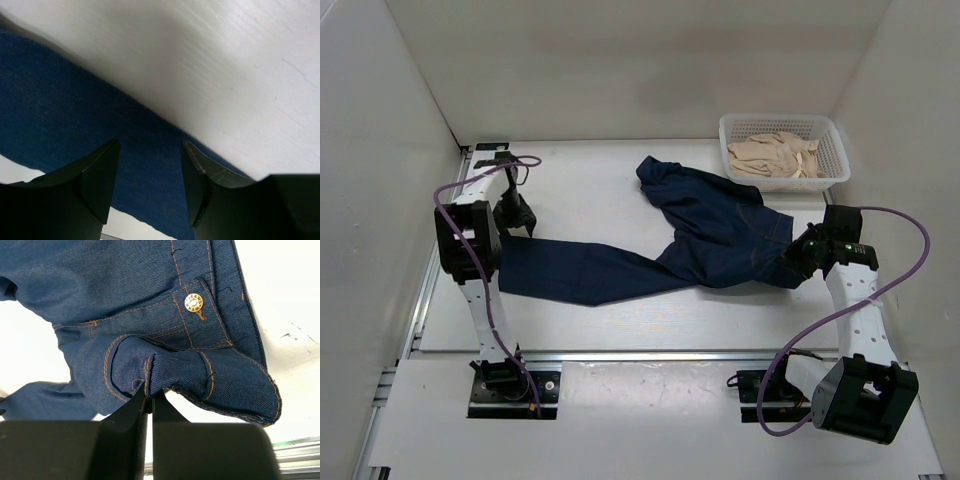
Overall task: Fold and stack the trousers
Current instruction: Flatten the trousers out
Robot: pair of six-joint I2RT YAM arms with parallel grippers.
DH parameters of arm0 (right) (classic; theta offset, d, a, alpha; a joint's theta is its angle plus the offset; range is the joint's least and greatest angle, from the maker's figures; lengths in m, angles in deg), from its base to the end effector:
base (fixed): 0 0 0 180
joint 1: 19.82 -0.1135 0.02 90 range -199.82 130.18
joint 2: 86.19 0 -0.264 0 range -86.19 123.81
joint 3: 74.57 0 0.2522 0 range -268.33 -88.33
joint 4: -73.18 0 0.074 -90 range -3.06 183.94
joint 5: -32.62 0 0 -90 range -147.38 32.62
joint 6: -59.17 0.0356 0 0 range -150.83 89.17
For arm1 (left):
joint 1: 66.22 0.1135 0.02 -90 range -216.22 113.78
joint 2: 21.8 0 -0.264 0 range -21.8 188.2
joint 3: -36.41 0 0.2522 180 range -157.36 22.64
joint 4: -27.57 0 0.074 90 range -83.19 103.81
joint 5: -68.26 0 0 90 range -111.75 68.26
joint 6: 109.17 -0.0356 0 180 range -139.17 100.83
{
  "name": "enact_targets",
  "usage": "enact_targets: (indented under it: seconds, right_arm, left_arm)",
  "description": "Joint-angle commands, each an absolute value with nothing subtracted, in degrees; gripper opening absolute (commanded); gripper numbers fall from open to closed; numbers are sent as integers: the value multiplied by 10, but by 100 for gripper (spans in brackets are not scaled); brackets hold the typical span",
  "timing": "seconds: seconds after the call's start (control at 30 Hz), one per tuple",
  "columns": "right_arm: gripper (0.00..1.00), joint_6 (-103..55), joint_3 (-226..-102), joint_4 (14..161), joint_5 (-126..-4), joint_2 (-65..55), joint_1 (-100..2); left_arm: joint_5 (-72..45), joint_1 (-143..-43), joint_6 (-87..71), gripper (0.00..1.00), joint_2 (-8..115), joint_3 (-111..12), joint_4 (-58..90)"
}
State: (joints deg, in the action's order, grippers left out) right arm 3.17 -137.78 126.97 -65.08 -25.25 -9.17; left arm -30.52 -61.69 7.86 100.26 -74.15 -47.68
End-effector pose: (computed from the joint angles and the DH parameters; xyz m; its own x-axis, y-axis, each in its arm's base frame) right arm 0.2090 -0.0344 0.2687 -0.5812 0.6732 -0.4572 0.5141 0.7393 0.4349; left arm 0.4117 0.0381 0.1780 -0.8472 -0.5177 -0.1198 -0.5295 0.8411 0.1100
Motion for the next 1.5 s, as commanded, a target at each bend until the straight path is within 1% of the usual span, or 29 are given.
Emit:
enact_targets:
  seconds: [0.0, 0.1, 0.2, 0.3, 0.33, 0.37, 0.4, 0.43, 0.47, 0.57, 0.67, 0.87, 1.07, 1.13, 1.23, 1.3, 1.33, 1.37, 1.4, 1.47]
  right_arm:
    - [0, 20, -1403, 1249, -664, -253, -90]
    - [0, 20, -1403, 1249, -664, -253, -90]
    - [0, 20, -1403, 1249, -664, -253, -90]
    - [0, 20, -1403, 1249, -664, -253, -90]
    - [0, 20, -1403, 1249, -664, -253, -90]
    - [0, 20, -1403, 1249, -664, -253, -90]
    - [0, 20, -1403, 1249, -664, -258, -90]
    - [0, 20, -1403, 1249, -664, -258, -90]
    - [0, 20, -1403, 1249, -664, -258, -90]
    - [0, 26, -1403, 1249, -664, -258, -90]
    - [0, 26, -1415, 1249, -664, -258, -90]
    - [0, 26, -1445, 1260, -638, -253, -90]
    - [0, 52, -1497, 1248, -638, -211, -90]
    - [0, 58, -1522, 1240, -638, -187, -90]
    - [0, 58, -1555, 1240, -650, -163, -90]
    - [0, 58, -1555, 1240, -650, -158, -90]
    - [0, 58, -1547, 1240, -650, -164, -90]
    - [0, 58, -1542, 1240, -650, -164, -90]
    - [0, 53, -1535, 1240, -650, -170, -90]
    - [0, 53, -1519, 1240, -650, -175, -90]
  left_arm:
    - [-320, -616, 83, 63, 1005, -740, -461]
    - [-326, -616, 88, 63, 1019, -740, -456]
    - [-326, -616, 88, 63, 1043, -767, -456]
    - [-326, -616, 88, 56, 1054, -779, -461]
    - [-326, -616, 88, 50, 1054, -785, -461]
    - [-326, -616, 88, 48, 1054, -785, -461]
    - [-326, -616, 88, 42, 1054, -785, -461]
    - [-313, -616, 83, 34, 1061, -792, -461]
    - [-312, -616, 76, 11, 1067, -797, -461]
    - [-317, -616, 76, 11, 1074, -808, -474]
    - [-338, -616, 82, 11, 1048, -814, -474]
    - [-320, -596, 87, 11, 991, -857, -484]
    - [-309, -596, 87, 11, 983, -981, -529]
    - [-284, -596, 87, 11, 983, -1023, -534]
    - [-271, -596, 76, 11, 988, -1037, -557]
    - [-285, -596, 76, 22, 976, -993, -558]
    - [-297, -596, 76, 30, 967, -924, -548]
    - [-297, -596, 71, 39, 949, -888, -527]
    - [-304, -596, 71, 63, 939, -853, -512]
    - [-304, -591, 71, 77, 919, -771, -476]
